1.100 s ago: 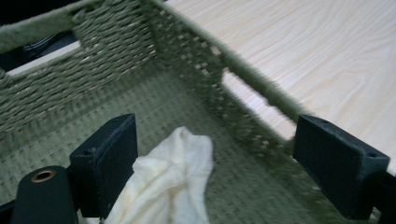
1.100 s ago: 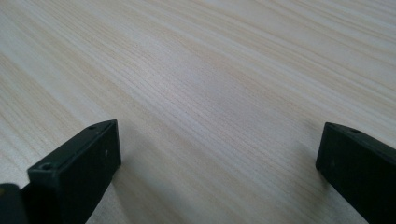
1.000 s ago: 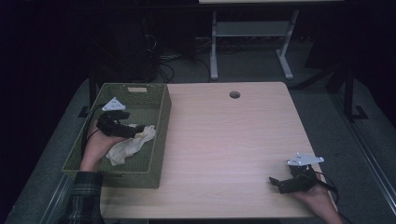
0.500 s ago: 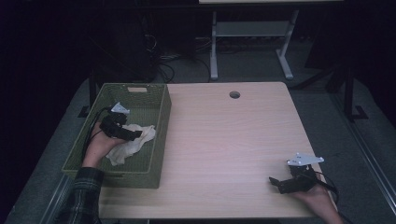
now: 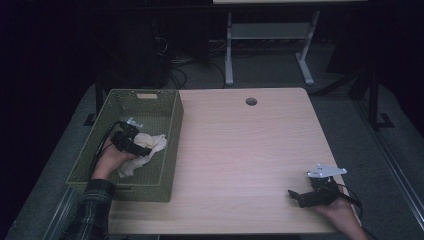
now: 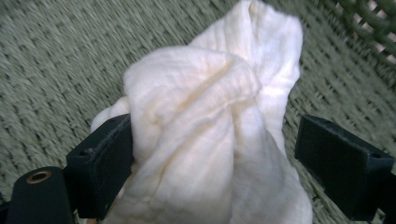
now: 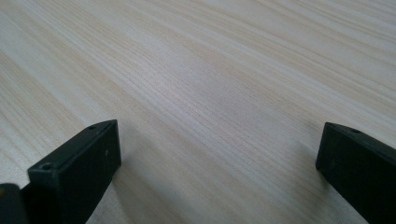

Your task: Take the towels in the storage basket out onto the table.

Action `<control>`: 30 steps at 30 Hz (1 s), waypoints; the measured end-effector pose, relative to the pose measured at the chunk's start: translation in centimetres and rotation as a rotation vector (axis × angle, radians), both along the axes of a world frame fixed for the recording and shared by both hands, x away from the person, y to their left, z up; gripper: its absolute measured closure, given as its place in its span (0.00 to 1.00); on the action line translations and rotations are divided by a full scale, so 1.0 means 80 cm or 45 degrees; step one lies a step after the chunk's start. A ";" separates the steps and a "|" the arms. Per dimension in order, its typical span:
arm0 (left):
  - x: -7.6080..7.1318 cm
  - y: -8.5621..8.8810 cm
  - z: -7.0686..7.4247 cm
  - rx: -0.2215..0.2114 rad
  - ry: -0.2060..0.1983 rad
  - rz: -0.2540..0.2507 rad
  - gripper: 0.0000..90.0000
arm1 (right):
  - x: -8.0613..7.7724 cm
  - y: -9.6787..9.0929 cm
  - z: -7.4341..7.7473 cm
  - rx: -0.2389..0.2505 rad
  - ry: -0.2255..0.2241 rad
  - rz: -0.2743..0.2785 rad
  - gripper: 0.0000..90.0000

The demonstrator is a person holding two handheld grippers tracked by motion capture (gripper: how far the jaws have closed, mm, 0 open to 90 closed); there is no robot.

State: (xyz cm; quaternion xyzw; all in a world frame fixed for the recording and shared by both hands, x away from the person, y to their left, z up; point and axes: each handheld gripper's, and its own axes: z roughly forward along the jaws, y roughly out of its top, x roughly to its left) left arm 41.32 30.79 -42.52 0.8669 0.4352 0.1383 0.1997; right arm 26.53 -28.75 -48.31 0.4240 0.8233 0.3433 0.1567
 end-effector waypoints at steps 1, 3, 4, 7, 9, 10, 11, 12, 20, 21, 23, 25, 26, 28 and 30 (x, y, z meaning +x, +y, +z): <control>0.001 0.000 -0.001 0.001 0.005 0.000 0.13 | 0.000 0.000 0.000 0.000 0.000 0.000 0.00; 0.001 -0.001 -0.005 -0.003 0.021 0.014 0.13 | 0.000 0.000 0.000 0.000 0.000 0.001 0.00; 0.001 -0.001 -0.007 0.003 0.028 0.017 0.13 | 0.000 0.000 0.000 0.000 0.000 0.002 0.00; 0.003 -0.002 -0.012 0.067 0.065 -0.005 0.14 | 0.000 0.000 0.000 0.000 0.000 0.003 0.00; 0.003 -0.005 -0.014 0.091 0.067 -0.009 0.14 | 0.000 0.000 0.000 0.001 0.000 0.003 0.00; 0.002 -0.005 -0.014 0.099 0.068 -0.008 0.15 | 0.000 0.000 0.000 0.000 0.000 0.003 0.00; 0.002 -0.005 -0.014 0.103 0.068 -0.008 0.18 | 0.000 0.000 0.000 0.001 0.000 0.003 0.00; 0.002 -0.005 -0.014 0.107 0.070 -0.007 0.18 | 0.000 0.000 0.000 0.000 0.000 0.004 0.00; 0.002 0.002 -0.004 0.097 0.085 0.048 0.66 | 0.000 0.000 0.000 0.001 0.000 0.003 0.00; 0.002 0.003 -0.003 0.091 0.085 0.055 0.66 | 0.000 0.000 0.000 0.001 0.000 0.003 0.00; 0.001 0.005 -0.001 0.044 0.091 0.083 0.73 | 0.000 0.000 0.000 0.001 0.000 0.003 0.00; 0.000 0.007 0.001 0.021 0.100 0.095 0.78 | 0.000 0.000 0.000 0.001 0.000 0.003 0.00; 0.000 0.007 0.001 0.010 0.104 0.101 0.80 | 0.000 0.000 0.000 0.001 0.000 0.003 0.00; 0.000 0.009 0.004 0.000 0.114 0.103 0.82 | 0.000 0.000 0.000 0.002 0.001 0.003 0.00; -0.001 0.012 0.007 -0.039 0.109 0.109 0.82 | 0.000 0.000 0.000 0.001 0.000 0.003 0.00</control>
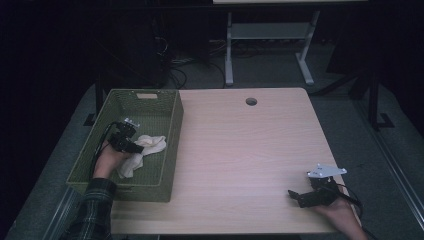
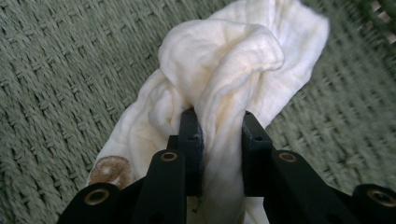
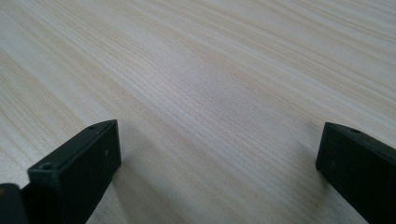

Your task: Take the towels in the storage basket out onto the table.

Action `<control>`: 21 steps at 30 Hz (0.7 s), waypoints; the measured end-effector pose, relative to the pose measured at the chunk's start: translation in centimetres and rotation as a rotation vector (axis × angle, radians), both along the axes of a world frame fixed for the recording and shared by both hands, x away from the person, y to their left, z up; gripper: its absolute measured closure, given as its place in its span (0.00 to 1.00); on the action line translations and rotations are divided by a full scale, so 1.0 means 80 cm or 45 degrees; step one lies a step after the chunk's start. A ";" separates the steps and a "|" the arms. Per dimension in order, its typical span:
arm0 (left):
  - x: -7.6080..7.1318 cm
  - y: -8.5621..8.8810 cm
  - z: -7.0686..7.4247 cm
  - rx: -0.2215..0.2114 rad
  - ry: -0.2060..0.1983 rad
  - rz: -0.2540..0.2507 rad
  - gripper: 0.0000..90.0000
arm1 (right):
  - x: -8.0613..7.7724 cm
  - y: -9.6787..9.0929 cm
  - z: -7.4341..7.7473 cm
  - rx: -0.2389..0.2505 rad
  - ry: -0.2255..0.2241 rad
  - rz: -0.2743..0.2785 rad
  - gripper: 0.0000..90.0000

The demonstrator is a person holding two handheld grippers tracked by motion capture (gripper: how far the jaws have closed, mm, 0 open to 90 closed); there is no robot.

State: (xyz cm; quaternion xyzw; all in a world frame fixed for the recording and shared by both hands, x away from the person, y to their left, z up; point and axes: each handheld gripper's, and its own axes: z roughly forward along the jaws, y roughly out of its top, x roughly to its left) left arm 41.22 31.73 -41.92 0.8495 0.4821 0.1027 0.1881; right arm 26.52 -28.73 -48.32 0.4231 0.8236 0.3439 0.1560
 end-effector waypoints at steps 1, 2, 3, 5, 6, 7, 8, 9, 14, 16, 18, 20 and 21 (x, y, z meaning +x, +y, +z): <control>-0.001 0.002 0.002 -0.020 -0.012 0.005 0.83 | 0.000 0.000 0.000 0.000 0.000 0.000 0.00; -0.001 0.003 0.005 -0.048 -0.026 0.014 0.83 | 0.000 0.000 0.000 0.000 0.000 0.000 0.00; -0.002 0.005 0.007 -0.075 -0.039 0.018 0.83 | 0.000 0.000 0.000 0.000 0.000 0.000 0.00; -0.005 0.008 0.012 -0.124 -0.070 0.024 0.83 | 0.000 0.000 0.000 0.000 0.000 0.000 0.00; -0.006 0.010 0.015 -0.146 -0.089 0.024 0.83 | 0.000 0.000 0.000 0.000 0.000 0.000 0.00; -0.008 0.011 0.017 -0.169 -0.105 0.030 0.83 | 0.000 0.000 0.000 0.000 0.000 0.000 0.00; -0.009 0.012 0.020 -0.186 -0.121 0.033 0.83 | 0.000 0.000 0.000 0.000 0.000 0.000 0.00; -0.010 0.013 0.023 -0.202 -0.138 0.036 0.83 | 0.000 0.000 0.000 0.000 0.000 0.000 0.00; -0.017 0.019 0.037 -0.285 -0.216 0.047 0.83 | 0.000 0.000 0.000 0.000 0.000 0.000 0.00; -0.021 0.022 0.043 -0.318 -0.249 0.057 0.83 | 0.000 0.000 0.000 0.000 0.000 0.000 0.00; -0.025 0.025 0.048 -0.348 -0.278 0.061 0.83 | 0.000 0.000 0.000 0.000 0.000 0.000 0.00; -0.029 0.027 0.054 -0.378 -0.309 0.063 0.83 | 0.000 0.000 0.000 0.000 0.000 0.000 0.00; -0.031 0.028 0.057 -0.397 -0.327 0.067 0.83 | 0.000 0.000 0.000 0.000 0.000 0.000 0.00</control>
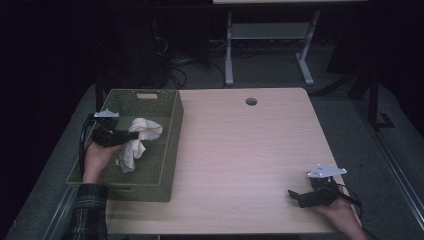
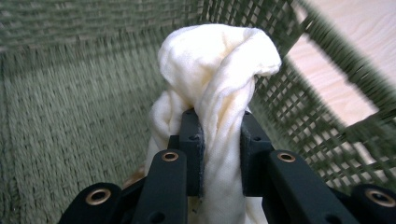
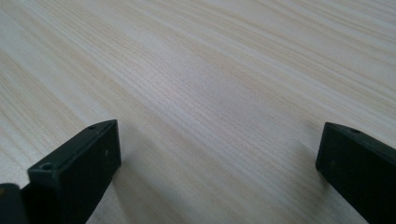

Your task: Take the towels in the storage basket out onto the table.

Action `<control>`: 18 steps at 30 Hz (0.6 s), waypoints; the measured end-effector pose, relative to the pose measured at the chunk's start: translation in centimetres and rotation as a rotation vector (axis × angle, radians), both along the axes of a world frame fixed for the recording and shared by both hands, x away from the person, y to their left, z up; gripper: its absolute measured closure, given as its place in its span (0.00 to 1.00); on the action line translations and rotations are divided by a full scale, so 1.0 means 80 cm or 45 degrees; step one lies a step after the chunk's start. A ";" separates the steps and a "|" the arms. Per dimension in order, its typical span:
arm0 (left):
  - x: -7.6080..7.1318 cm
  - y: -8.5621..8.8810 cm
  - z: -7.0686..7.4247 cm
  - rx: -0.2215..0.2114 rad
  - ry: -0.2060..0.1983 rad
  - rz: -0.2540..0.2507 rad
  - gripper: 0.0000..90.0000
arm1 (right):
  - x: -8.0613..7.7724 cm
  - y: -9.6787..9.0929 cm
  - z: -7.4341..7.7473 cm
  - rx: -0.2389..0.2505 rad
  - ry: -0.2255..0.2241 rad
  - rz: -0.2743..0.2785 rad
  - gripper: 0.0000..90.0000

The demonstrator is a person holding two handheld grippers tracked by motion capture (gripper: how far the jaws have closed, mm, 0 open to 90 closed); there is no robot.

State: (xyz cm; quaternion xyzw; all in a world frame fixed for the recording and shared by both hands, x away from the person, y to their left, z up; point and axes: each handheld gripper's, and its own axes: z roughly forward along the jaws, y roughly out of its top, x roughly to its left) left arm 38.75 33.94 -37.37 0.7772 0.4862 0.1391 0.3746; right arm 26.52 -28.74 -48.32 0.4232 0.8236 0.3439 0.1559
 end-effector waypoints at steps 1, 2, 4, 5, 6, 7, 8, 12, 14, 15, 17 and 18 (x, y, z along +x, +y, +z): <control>-0.002 0.000 0.003 -0.014 -0.014 0.003 0.83 | 0.000 0.000 0.000 0.000 0.000 0.000 0.00; -0.004 0.000 0.006 -0.030 -0.031 0.003 0.83 | 0.000 0.000 0.000 -0.001 0.000 0.000 0.00; -0.007 0.000 0.011 -0.036 -0.047 0.002 0.83 | 0.000 0.000 0.000 0.000 0.000 0.000 0.00; -0.009 -0.001 0.014 -0.045 -0.061 0.003 0.83 | 0.000 0.000 0.000 0.000 0.000 0.000 0.00; -0.011 -0.002 0.018 -0.048 -0.072 0.001 0.83 | 0.000 0.000 0.000 0.000 0.000 0.000 0.00; -0.012 -0.003 0.022 -0.053 -0.088 -0.002 0.83 | 0.000 0.000 0.000 0.000 0.000 0.000 0.00; -0.014 -0.004 0.026 -0.062 -0.102 -0.002 0.83 | 0.000 0.000 0.000 0.000 0.000 0.000 0.00; -0.019 -0.010 0.042 -0.096 -0.144 -0.020 0.83 | 0.000 0.000 0.000 0.000 0.000 0.000 0.00; -0.020 -0.017 0.050 -0.095 -0.162 -0.038 0.83 | 0.000 0.000 0.000 0.000 0.000 0.000 0.00; -0.021 -0.020 0.054 -0.102 -0.176 -0.043 0.83 | 0.000 0.000 0.000 0.000 0.000 0.000 0.00; -0.023 -0.027 0.062 -0.109 -0.195 -0.056 0.83 | 0.000 0.000 0.000 0.000 0.000 0.000 0.00; -0.023 -0.030 0.066 -0.115 -0.205 -0.065 0.83 | 0.000 0.000 0.000 0.000 0.000 0.000 0.00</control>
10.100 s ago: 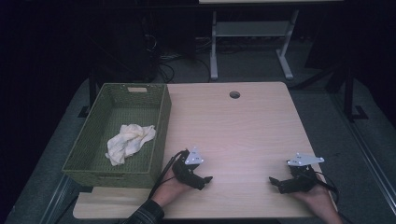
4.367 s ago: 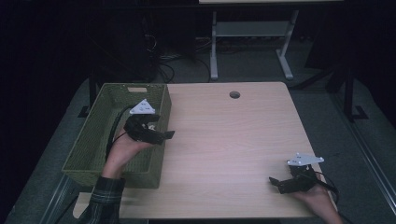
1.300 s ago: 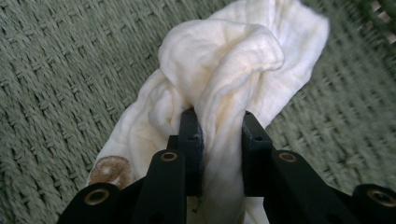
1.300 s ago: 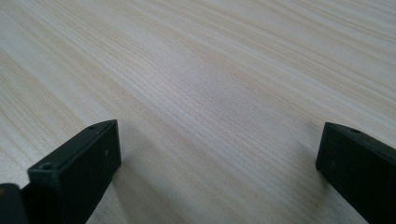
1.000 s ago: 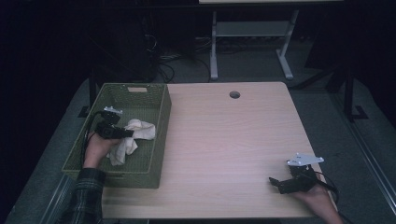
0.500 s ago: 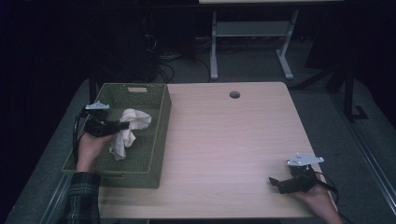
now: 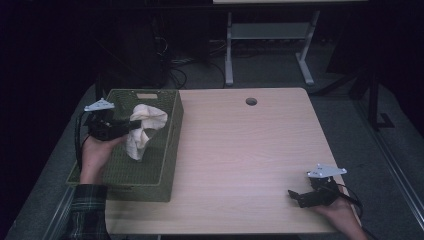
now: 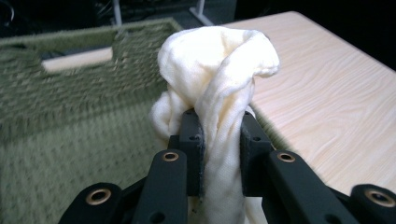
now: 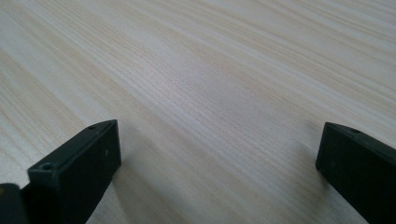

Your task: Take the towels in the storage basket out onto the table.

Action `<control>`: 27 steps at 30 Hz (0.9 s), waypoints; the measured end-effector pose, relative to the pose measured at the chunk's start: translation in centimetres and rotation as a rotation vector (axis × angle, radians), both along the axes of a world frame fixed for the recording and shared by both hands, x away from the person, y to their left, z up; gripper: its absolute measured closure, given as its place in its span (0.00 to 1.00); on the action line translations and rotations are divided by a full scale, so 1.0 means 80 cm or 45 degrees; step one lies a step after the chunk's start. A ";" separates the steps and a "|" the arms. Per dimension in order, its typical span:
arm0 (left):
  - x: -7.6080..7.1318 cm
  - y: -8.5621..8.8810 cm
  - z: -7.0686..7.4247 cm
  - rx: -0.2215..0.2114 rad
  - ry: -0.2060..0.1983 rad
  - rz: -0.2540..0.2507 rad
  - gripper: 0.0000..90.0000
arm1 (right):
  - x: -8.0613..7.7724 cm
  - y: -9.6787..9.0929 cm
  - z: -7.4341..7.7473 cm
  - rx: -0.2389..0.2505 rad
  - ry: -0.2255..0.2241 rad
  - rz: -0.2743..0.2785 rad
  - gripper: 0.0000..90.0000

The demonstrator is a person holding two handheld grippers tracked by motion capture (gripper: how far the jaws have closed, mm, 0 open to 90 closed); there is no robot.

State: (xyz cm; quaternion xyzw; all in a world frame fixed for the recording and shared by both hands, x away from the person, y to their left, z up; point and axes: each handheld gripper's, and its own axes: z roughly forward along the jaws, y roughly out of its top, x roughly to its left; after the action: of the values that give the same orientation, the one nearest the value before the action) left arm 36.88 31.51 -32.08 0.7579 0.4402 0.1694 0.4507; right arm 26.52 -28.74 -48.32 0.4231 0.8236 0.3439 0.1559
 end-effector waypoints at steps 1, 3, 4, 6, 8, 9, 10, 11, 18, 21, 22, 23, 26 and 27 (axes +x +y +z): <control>-0.001 -0.002 0.002 -0.004 -0.005 -0.004 0.83 | 0.000 0.000 0.000 0.000 0.000 0.000 0.00; -0.002 -0.007 0.008 -0.018 -0.021 -0.016 0.83 | 0.000 0.000 0.000 0.000 0.000 0.000 0.00; -0.002 -0.010 0.011 -0.024 -0.026 -0.019 0.83 | 0.000 0.000 0.000 0.000 0.000 0.000 0.00; -0.003 -0.014 0.017 -0.026 -0.034 -0.029 0.83 | 0.000 0.000 0.000 0.000 0.000 0.000 0.00; -0.003 -0.019 0.022 -0.036 -0.047 -0.034 0.83 | 0.000 0.000 0.000 0.000 0.000 0.000 0.00; -0.004 -0.022 0.024 -0.043 -0.055 -0.041 0.83 | 0.000 0.000 0.000 0.000 0.000 0.000 0.00; -0.005 -0.025 0.026 -0.047 -0.061 -0.047 0.83 | 0.000 0.000 0.000 0.000 0.000 0.000 0.00; -0.005 -0.028 0.028 -0.043 -0.065 -0.056 0.83 | 0.000 0.000 0.000 0.000 0.000 0.000 0.00; -0.009 -0.051 0.041 -0.078 -0.098 -0.108 0.83 | 0.000 0.000 0.000 0.000 -0.001 0.000 0.00; -0.010 -0.063 0.046 -0.092 -0.113 -0.129 0.84 | 0.000 0.000 0.000 0.000 -0.001 0.000 0.00; -0.010 -0.067 0.049 -0.099 -0.117 -0.137 0.84 | 0.000 0.000 0.000 0.000 -0.001 0.000 0.00; -0.010 -0.070 0.052 -0.103 -0.124 -0.149 0.84 | 0.000 0.000 0.000 0.000 -0.001 0.000 0.00; -0.010 -0.082 0.062 -0.117 -0.144 -0.179 0.84 | 0.000 0.000 0.000 0.000 -0.001 0.000 0.00; -0.011 -0.086 0.065 -0.122 -0.153 -0.189 0.84 | 0.000 0.000 0.000 0.000 -0.001 0.000 0.00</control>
State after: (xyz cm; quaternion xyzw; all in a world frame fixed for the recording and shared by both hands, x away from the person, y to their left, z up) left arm 36.04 24.63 -26.89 0.7544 0.3627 0.1595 0.5233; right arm 26.53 -28.74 -48.32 0.4230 0.8236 0.3441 0.1562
